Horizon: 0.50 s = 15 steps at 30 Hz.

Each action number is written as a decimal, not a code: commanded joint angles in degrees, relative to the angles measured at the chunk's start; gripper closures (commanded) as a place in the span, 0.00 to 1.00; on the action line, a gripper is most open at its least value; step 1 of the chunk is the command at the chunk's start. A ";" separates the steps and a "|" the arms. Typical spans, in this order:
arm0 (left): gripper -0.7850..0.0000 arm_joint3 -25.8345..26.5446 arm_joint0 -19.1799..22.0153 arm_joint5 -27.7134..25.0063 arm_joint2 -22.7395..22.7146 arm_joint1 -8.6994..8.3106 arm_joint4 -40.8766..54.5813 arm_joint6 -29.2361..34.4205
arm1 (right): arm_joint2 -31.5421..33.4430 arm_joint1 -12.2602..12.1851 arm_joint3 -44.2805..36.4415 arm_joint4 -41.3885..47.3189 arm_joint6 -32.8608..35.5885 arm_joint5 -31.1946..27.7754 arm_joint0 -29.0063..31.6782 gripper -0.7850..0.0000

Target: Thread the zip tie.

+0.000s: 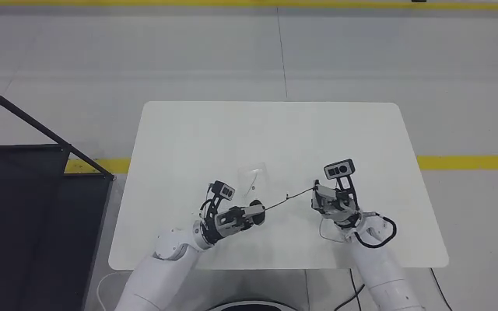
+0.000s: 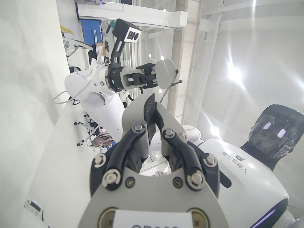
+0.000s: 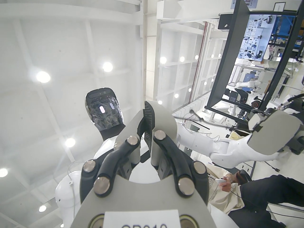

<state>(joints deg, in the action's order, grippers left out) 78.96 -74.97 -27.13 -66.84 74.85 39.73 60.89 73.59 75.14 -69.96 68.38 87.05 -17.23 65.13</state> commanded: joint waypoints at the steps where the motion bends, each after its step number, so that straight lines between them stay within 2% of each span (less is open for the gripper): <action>1: 1.00 0.01 -0.13 -0.19 0.05 -0.06 -0.38 0.14 | 0.12 0.27 0.72 1.00 0.74 0.73 -0.22 1.00; 13: 1.00 -0.25 -0.32 -0.85 -0.09 -0.39 -0.86 0.48 | -1.45 0.76 2.86 1.39 0.95 1.56 -1.64 1.00; 14: 0.91 -0.22 -0.33 -0.91 -0.05 -0.40 -0.87 0.44 | -1.77 0.67 2.98 0.58 0.95 2.00 -1.86 1.00; 15: 0.69 -0.14 -0.34 -0.90 -0.02 -0.42 -0.86 0.39 | -2.02 0.57 3.10 -0.23 0.95 2.21 -2.09 1.00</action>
<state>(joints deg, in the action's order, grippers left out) 78.74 -75.30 -28.02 -66.90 74.45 38.87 61.35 71.81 75.81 -66.98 68.98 88.00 -15.30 63.26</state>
